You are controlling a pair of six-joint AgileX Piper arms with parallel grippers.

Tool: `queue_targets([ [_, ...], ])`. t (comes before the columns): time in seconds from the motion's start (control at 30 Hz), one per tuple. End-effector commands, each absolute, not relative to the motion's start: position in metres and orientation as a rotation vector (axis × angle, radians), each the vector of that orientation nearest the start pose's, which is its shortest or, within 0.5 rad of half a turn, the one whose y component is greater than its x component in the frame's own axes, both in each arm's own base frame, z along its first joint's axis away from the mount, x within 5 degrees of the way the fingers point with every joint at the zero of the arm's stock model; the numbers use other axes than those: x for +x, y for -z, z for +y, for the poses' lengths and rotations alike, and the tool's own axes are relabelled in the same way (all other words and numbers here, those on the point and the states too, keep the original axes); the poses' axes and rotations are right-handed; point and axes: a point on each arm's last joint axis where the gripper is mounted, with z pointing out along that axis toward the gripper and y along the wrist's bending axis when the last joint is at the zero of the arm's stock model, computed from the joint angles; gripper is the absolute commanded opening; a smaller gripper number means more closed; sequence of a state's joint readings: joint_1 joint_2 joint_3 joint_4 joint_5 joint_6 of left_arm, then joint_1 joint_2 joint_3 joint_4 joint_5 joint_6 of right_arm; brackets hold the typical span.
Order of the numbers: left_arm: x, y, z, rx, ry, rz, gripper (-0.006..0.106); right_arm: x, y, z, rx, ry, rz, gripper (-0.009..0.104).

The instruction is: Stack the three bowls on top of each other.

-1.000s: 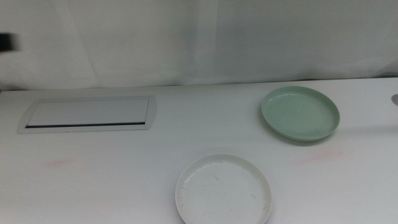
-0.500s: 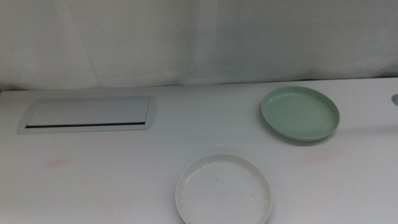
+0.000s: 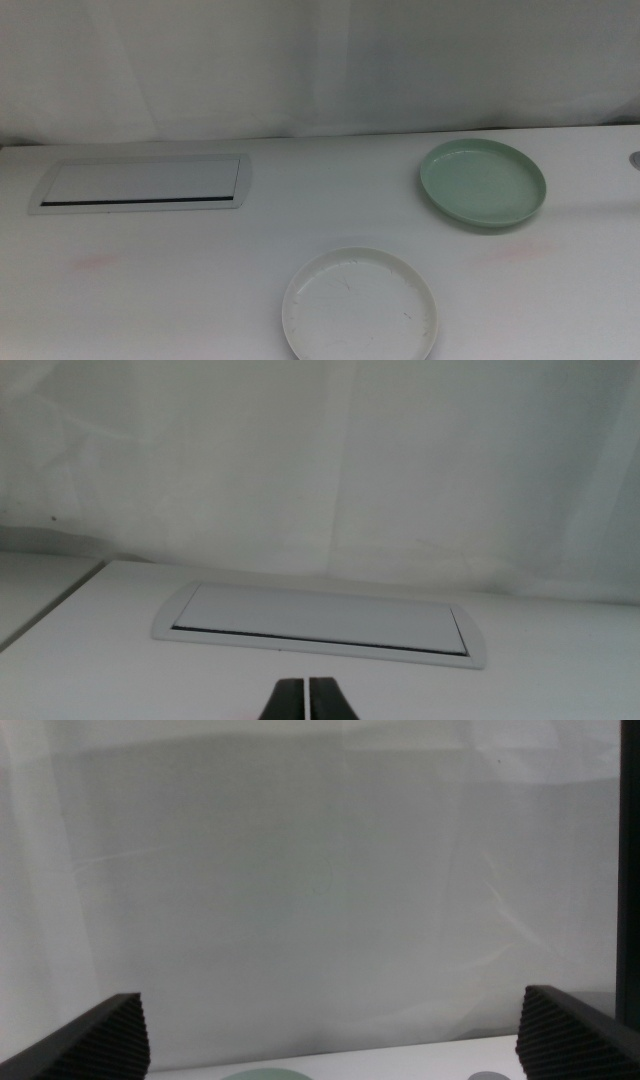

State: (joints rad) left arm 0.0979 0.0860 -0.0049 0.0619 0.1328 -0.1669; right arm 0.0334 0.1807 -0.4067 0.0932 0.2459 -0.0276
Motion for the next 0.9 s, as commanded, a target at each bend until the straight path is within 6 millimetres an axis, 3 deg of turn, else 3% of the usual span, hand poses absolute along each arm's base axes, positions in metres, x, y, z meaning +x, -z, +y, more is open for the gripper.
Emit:
queue_targets([
  [0.0, 0.063, -0.187, 0.007, -0.179, 0.001, 1.698, -0.003, 0.057, -0.336, 0.004, -0.02, -0.067, 1.568, 0.103],
  [0.23, 0.063, -0.19, 0.007, -0.172, 0.002, 1.655, -0.003, 0.092, -0.378, 0.006, -0.041, -0.065, 1.747, 0.103],
  [0.47, 0.063, -0.19, 0.007, -0.172, 0.002, 1.655, -0.003, 0.154, -0.4, 0.008, -0.119, -0.023, 2.015, 0.103],
  [0.5, 0.063, -0.19, 0.007, -0.175, 0.005, 1.655, -0.003, 0.173, -0.405, 0.009, -0.129, -0.013, 2.081, 0.103],
  [0.67, 0.063, -0.19, 0.007, -0.172, 0.002, 1.655, -0.003, 0.228, -0.406, 0.008, -0.154, 0.022, 2.236, 0.103],
  [0.87, 0.063, -0.19, 0.007, -0.172, 0.002, 1.655, -0.003, 0.294, -0.386, 0.009, -0.214, 0.048, 2.384, 0.103],
])
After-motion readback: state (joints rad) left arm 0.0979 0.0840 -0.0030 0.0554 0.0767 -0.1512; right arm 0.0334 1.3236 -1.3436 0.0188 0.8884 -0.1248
